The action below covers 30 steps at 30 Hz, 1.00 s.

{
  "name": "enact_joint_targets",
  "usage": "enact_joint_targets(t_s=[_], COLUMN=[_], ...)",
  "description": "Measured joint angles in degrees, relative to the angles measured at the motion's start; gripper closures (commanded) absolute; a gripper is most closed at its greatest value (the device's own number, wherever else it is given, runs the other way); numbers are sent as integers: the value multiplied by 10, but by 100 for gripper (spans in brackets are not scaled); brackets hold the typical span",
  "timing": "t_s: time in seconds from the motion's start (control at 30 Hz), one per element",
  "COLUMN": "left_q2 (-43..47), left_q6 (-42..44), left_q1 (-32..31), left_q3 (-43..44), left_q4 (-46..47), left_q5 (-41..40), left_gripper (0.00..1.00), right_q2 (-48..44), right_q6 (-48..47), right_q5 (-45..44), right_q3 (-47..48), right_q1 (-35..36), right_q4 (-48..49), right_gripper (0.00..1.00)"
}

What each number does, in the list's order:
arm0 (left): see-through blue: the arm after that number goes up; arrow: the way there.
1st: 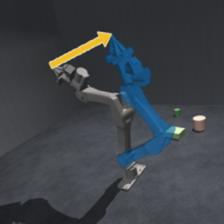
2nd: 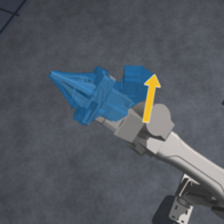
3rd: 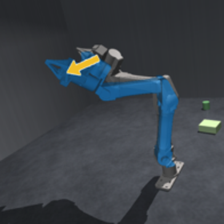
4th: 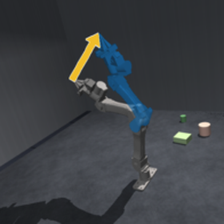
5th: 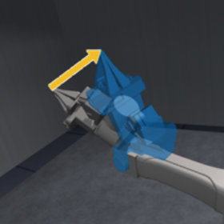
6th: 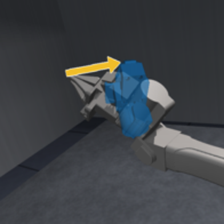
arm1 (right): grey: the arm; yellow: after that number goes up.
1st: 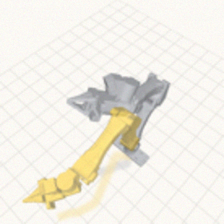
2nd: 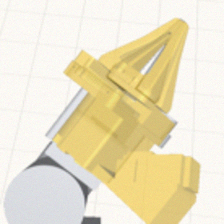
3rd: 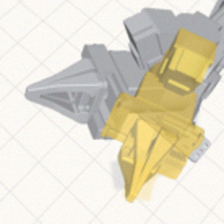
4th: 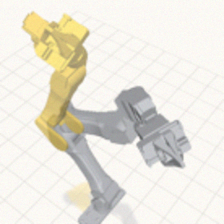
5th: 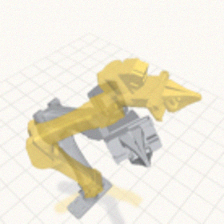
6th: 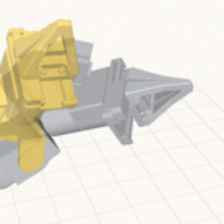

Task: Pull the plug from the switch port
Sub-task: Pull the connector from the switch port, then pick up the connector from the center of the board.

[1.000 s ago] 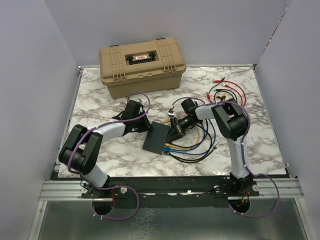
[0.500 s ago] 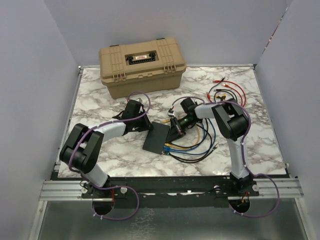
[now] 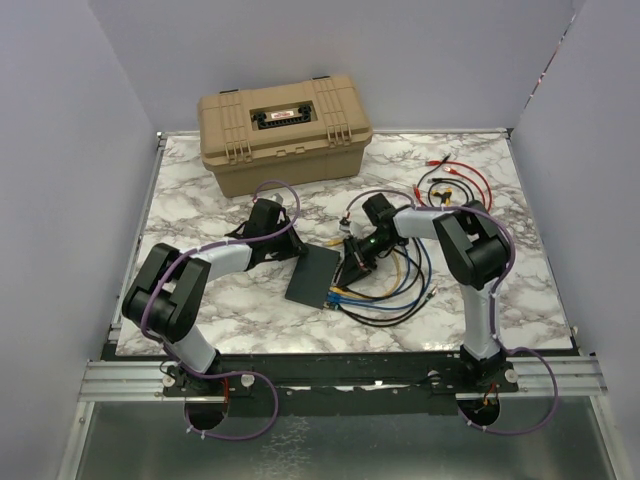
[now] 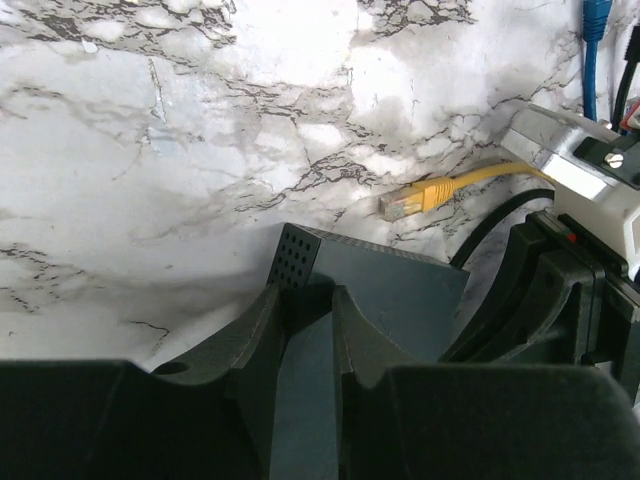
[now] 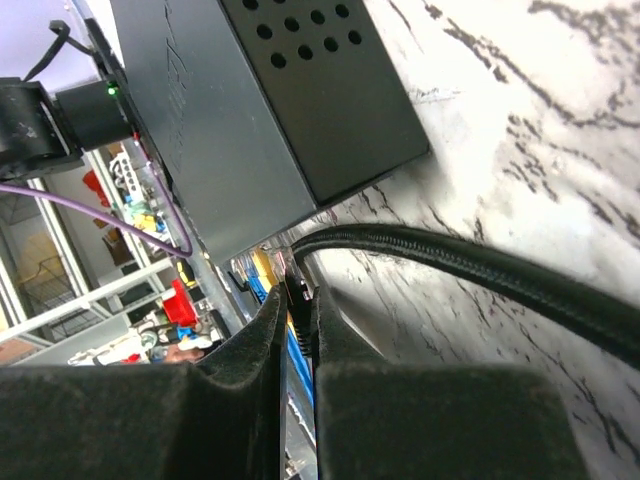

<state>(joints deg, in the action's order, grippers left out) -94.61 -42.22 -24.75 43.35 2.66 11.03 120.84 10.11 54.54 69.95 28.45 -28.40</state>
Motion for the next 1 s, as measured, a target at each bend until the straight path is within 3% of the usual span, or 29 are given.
enact_joint_targets(t_s=[0.27, 0.37, 0.47, 1.0], left_q2=[-3, -3, -3, -7], left_q6=[-5, -4, -4, -3], left_q1=[1, 1, 1, 2], left_q3=[-1, -1, -1, 2], left_q4=[9, 9, 9, 14], left_q5=[0, 0, 0, 2], left_gripper=[100, 100, 100, 100], right_q2=[-28, -44, -59, -94], right_q6=[-6, -8, -9, -33], right_q5=[-39, -66, -102, -167], right_q3=[-11, -10, -10, -16], right_q1=[1, 1, 5, 5], right_q4=[-19, -31, -43, -78], right_gripper=[97, 74, 62, 57])
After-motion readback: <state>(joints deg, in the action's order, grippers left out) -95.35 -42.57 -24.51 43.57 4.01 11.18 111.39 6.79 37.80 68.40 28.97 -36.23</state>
